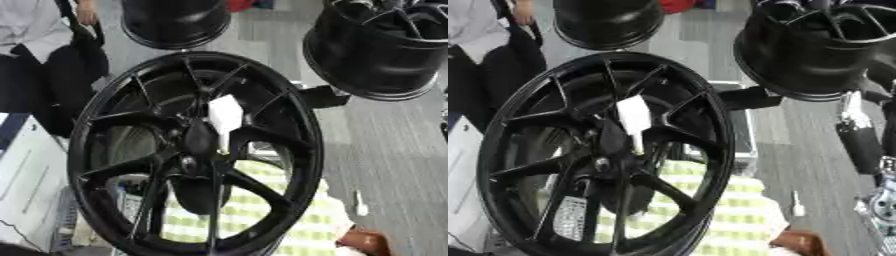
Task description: Pull the pin out of the wheel hub.
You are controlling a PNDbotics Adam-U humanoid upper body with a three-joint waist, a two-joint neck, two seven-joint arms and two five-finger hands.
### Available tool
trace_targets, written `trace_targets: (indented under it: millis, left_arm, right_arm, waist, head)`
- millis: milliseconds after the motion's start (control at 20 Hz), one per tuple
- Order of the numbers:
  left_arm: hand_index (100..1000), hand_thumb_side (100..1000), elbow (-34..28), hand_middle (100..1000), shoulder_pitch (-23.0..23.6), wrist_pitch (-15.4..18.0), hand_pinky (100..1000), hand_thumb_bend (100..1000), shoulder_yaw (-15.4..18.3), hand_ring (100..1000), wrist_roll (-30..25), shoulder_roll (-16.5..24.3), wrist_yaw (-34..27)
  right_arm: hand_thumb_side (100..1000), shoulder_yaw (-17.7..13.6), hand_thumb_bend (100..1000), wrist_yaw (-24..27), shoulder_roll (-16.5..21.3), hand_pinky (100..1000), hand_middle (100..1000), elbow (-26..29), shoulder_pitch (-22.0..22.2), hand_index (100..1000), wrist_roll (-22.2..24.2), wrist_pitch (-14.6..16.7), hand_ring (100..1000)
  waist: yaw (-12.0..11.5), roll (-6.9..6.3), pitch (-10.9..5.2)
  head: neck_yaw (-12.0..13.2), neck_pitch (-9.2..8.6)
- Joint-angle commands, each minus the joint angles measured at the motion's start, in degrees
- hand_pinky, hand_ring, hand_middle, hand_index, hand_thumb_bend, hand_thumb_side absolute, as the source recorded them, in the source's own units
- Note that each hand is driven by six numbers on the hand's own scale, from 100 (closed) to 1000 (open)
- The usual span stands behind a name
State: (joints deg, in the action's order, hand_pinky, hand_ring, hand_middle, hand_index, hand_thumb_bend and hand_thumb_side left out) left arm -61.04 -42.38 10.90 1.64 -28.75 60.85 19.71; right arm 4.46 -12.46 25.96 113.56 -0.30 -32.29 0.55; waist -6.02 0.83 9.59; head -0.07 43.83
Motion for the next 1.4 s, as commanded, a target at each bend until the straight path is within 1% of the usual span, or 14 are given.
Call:
trace_targets:
  millis: [50, 150, 500, 600, 650, 700, 750, 850, 900, 950, 1000, 1150, 1300, 1400]
  left_arm:
    - [963, 938, -0.41, 876, -0.59, -0.41, 898, 498, 0.71, 874, 0.5, 1.68, -0.68]
    - [971, 1000, -0.23, 873, -0.58, -1.05, 895, 528, 0.72, 872, 1.04, 1.61, -0.67]
    - [962, 956, -0.39, 862, -0.49, -1.68, 883, 476, 0.53, 863, 1.53, 1.49, -0.71]
    - [949, 956, -0.46, 852, -0.51, -1.83, 875, 406, 0.61, 856, 1.67, 1.45, -0.88]
    - [904, 920, -0.57, 827, -0.53, -1.93, 855, 243, 0.74, 834, 2.03, 1.4, -1.12]
    - [869, 878, -0.84, 805, -0.55, -2.08, 838, 135, 1.01, 814, 2.97, 1.32, -1.6]
    - [819, 801, -1.49, 760, -0.52, -2.33, 808, 100, 1.47, 776, 4.91, 1.19, -2.37]
    - [777, 709, -4.03, 706, 0.2, -2.59, 778, 100, 2.21, 725, 10.06, 0.82, -5.01]
    - [777, 709, -5.74, 706, 0.96, -2.7, 778, 100, 2.47, 725, 12.79, 0.72, -6.92]
    - [764, 633, -8.0, 673, 1.73, -2.77, 760, 100, 3.01, 691, 15.76, 0.26, -9.41]
    - [765, 616, -10.96, 670, 2.83, -3.0, 757, 100, 3.67, 685, 19.07, -0.42, -12.58]
    - [777, 643, -23.24, 675, 7.2, -3.67, 756, 100, 5.62, 687, 28.41, -4.74, -22.97]
    - [779, 661, -39.18, 670, 12.86, -5.96, 752, 100, 7.06, 684, 34.87, -12.49, -29.63]
    - [779, 663, -48.51, 669, 15.95, -7.47, 752, 100, 7.79, 684, 37.22, -18.56, -30.61]
  right_arm:
    - [651, -0.48, 100, 0.02, 0.98, 731, 792, 1.03, -0.38, 816, 0.08, 0.31, 849]
    - [652, -0.46, 100, 0.03, 0.97, 731, 792, 1.03, -0.39, 816, 0.1, 0.31, 848]
    - [651, -0.42, 100, 0.08, 1.0, 731, 792, 1.03, -0.41, 816, 0.08, 0.36, 849]
    - [651, -0.44, 100, 0.07, 1.01, 731, 792, 1.03, -0.4, 816, 0.07, 0.37, 849]
    - [651, -0.43, 100, 0.07, 1.01, 731, 792, 1.03, -0.39, 816, 0.07, 0.38, 848]
    - [651, -0.44, 100, 0.08, 1.0, 731, 792, 1.03, -0.38, 816, 0.07, 0.39, 848]
    - [650, -0.45, 100, 0.09, 0.99, 731, 791, 1.03, -0.39, 816, 0.07, 0.4, 848]
    - [650, -0.47, 100, 0.1, 0.99, 731, 791, 1.03, -0.42, 816, 0.07, 0.44, 848]
    - [650, -0.49, 100, 0.08, 0.99, 731, 791, 1.03, -0.45, 816, 0.06, 0.46, 848]
    - [649, -0.53, 100, 0.07, 0.97, 731, 791, 1.03, -0.48, 816, 0.04, 0.5, 848]
    - [649, -0.57, 100, 0.03, 0.95, 731, 791, 1.03, -0.53, 816, 0.02, 0.57, 848]
    - [650, -0.63, 100, 0.0, 0.68, 731, 791, 1.03, -0.67, 815, -0.06, 0.73, 848]
    - [650, -0.7, 100, 0.08, 0.43, 731, 791, 1.03, -1.02, 815, -0.13, 0.93, 848]
    - [650, -0.81, 100, 0.18, 0.26, 732, 791, 1.03, -1.37, 815, -0.17, 1.21, 848]
  waist:
    - [-0.08, -0.19, -0.78]
    - [-0.08, -0.18, -0.77]
    - [-0.05, -0.18, -0.79]
    - [-0.07, -0.17, -0.82]
    - [-0.09, -0.16, -0.84]
    - [-0.13, -0.15, -0.85]
    - [-0.17, -0.12, -0.86]
    - [-0.22, -0.04, -0.83]
    - [-0.23, 0.0, -0.78]
    - [-0.25, 0.07, -0.74]
    - [-0.29, 0.12, -0.68]
    - [-0.5, 0.35, -0.49]
    - [-0.59, 0.74, -0.36]
    - [-0.56, 1.13, -0.31]
  head:
    - [0.15, 0.28]
    - [0.19, 0.28]
    - [0.26, 0.28]
    - [0.26, 0.28]
    - [0.25, 0.28]
    - [0.22, 0.28]
    - [0.19, 0.28]
    - [0.12, 0.28]
    - [0.09, 0.28]
    - [0.07, 0.28]
    - [0.06, 0.28]
    - [-0.18, 0.21]
    - [-0.36, 0.14]
    - [-0.44, 0.21]
